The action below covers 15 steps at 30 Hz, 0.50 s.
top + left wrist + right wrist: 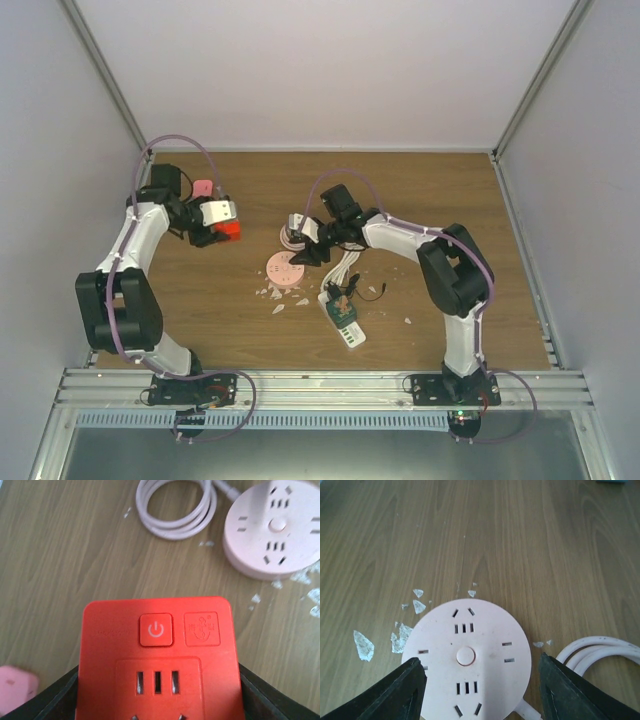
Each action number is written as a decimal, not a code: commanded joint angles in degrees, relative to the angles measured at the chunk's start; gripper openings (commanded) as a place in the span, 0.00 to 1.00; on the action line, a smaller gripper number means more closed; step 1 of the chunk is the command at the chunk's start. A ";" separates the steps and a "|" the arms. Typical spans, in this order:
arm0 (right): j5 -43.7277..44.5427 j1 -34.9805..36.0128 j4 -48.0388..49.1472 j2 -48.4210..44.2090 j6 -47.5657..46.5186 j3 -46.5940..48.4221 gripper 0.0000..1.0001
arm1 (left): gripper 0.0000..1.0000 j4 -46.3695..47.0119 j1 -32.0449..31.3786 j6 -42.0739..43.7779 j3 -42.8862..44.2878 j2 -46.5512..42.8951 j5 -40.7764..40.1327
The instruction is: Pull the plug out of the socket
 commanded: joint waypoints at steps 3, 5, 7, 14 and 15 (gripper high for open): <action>-1.91 -0.56 0.57 -3.28 0.62 -0.75 0.63 | 0.35 -4.36 2.04 5.69 5.63 -1.93 -12.14; -1.97 -0.54 0.76 -3.72 0.67 -0.95 0.64 | 0.36 -4.36 2.26 7.81 5.81 -2.47 -16.35; -1.97 -0.67 0.90 -4.09 0.71 -1.22 0.64 | 0.36 -3.47 2.44 10.62 5.19 -3.26 -20.90; -1.81 -0.76 0.91 -4.80 0.46 -1.67 0.64 | 0.36 5.24 2.64 21.88 -0.10 -4.21 -37.74; -1.71 -0.72 0.92 -4.85 0.45 -1.76 0.64 | 0.36 6.41 2.64 22.99 -1.01 -4.02 -39.61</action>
